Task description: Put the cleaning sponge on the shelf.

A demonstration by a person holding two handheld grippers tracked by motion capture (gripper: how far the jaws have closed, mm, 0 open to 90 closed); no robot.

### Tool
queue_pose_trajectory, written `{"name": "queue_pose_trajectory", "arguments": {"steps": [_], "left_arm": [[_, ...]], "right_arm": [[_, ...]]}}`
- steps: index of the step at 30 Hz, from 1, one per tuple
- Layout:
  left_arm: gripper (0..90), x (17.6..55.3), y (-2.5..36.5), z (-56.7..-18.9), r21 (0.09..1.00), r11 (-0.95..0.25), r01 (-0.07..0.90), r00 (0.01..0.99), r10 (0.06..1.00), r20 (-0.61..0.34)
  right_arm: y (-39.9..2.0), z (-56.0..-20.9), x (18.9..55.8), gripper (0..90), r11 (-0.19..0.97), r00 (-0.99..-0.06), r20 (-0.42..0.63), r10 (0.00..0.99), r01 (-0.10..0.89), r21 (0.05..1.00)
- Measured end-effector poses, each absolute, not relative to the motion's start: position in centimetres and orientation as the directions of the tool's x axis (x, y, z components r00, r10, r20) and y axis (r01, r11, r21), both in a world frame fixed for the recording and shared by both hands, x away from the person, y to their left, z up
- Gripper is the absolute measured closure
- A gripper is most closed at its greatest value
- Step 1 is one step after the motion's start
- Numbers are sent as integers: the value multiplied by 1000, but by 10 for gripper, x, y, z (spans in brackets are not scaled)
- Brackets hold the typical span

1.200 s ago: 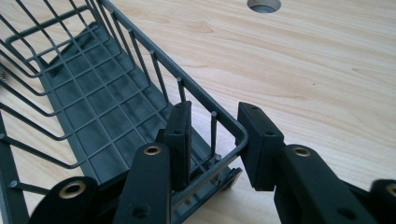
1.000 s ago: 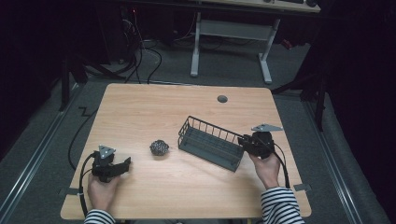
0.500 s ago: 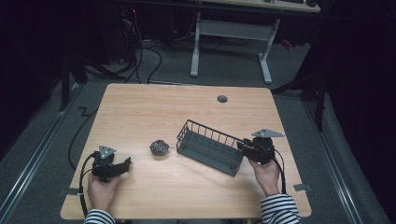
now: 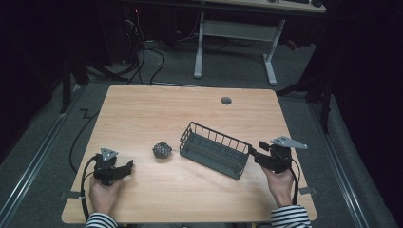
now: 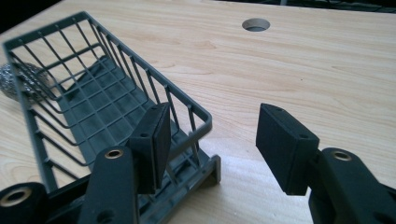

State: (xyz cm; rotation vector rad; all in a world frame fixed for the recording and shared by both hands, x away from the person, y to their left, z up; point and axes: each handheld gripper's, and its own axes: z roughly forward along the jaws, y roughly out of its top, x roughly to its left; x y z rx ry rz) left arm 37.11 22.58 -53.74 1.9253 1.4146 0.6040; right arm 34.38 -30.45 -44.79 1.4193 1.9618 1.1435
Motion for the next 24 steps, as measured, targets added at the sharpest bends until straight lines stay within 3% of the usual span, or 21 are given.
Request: {"name": "queue_pose_trajectory", "arguments": {"steps": [12, 24], "left_arm": [[250, 371, 226, -537, 739, -194, 645, 309, 951, -19], [241, 372, 226, -537, 739, -199, 644, 314, 949, -18]], "right_arm": [[-330, -453, 319, 471, 76, -323, 108, 940, 509, 858], [-347, -491, 314, 466, 31, -243, 128, 962, 559, 828]]}}
